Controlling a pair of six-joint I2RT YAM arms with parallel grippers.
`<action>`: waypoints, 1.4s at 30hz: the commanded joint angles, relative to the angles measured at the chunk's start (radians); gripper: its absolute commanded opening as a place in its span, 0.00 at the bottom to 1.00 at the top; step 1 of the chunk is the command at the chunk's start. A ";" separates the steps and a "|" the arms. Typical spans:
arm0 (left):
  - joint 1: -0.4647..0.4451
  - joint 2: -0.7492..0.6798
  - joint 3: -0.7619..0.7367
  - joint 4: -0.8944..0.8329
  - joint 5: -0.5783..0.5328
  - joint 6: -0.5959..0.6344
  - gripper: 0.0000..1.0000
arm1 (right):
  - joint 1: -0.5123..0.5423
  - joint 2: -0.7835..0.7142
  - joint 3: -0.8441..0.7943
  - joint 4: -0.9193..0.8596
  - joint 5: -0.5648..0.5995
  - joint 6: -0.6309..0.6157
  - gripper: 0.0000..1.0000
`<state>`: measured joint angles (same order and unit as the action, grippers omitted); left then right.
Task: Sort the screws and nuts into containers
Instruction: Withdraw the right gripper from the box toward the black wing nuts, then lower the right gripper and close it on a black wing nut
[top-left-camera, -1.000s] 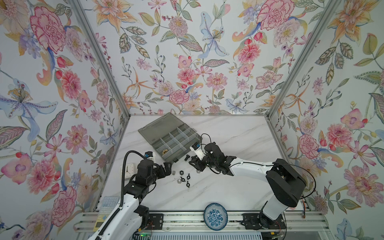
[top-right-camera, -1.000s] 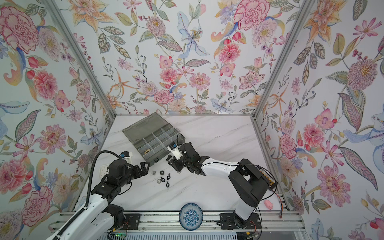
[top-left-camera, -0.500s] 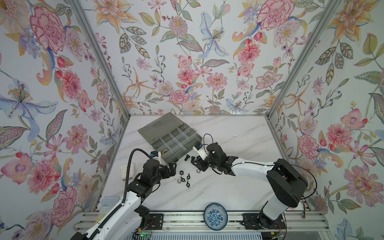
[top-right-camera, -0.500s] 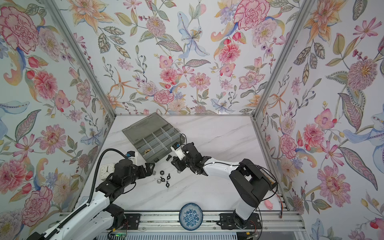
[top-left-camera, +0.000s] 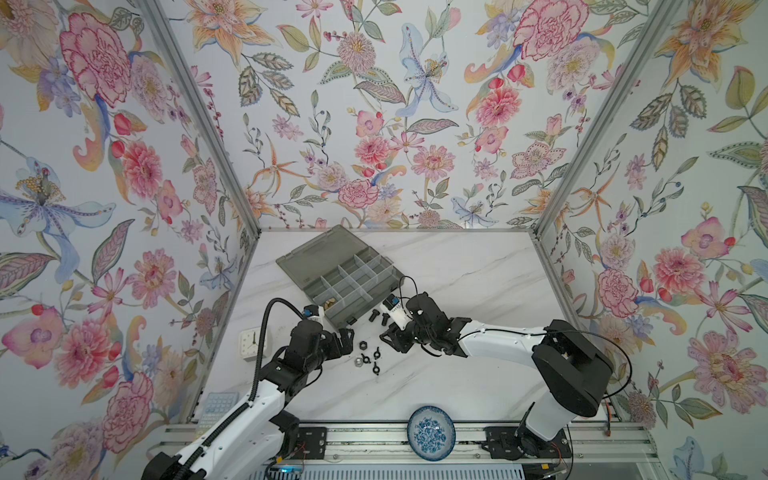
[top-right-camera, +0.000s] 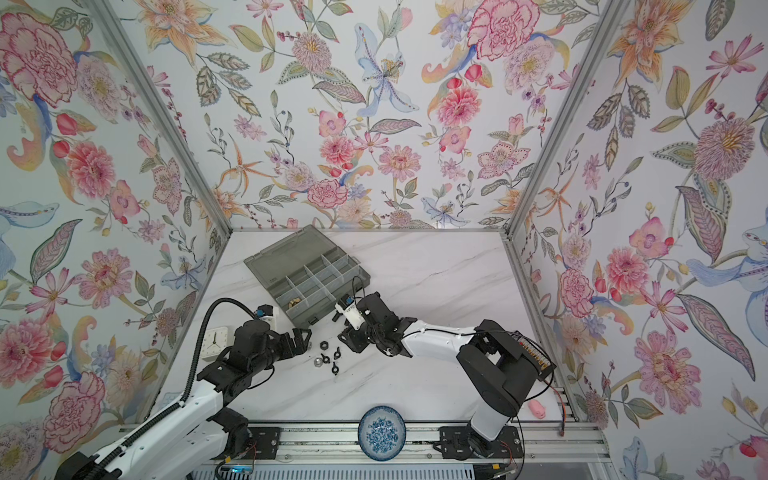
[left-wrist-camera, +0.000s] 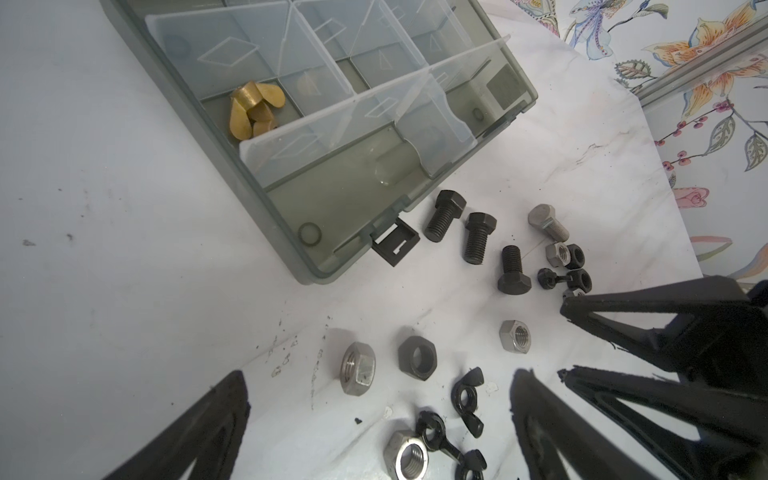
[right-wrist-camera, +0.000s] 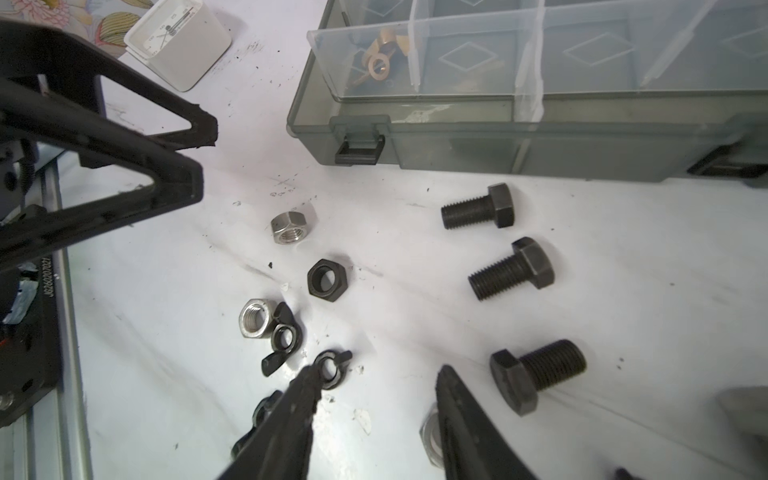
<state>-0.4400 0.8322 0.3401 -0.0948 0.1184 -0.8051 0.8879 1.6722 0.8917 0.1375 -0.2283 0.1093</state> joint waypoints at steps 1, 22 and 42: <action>-0.013 -0.005 -0.015 0.016 -0.017 -0.012 0.99 | 0.015 0.021 -0.027 -0.014 -0.030 -0.009 0.48; -0.012 -0.020 -0.028 0.008 -0.022 -0.012 0.99 | 0.135 0.067 -0.015 0.033 -0.068 0.031 0.34; -0.011 -0.050 -0.042 0.002 -0.022 -0.014 0.99 | 0.166 0.120 0.020 0.010 -0.032 0.047 0.29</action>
<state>-0.4400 0.7910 0.3145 -0.0845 0.1181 -0.8124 1.0477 1.7744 0.8860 0.1596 -0.2752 0.1513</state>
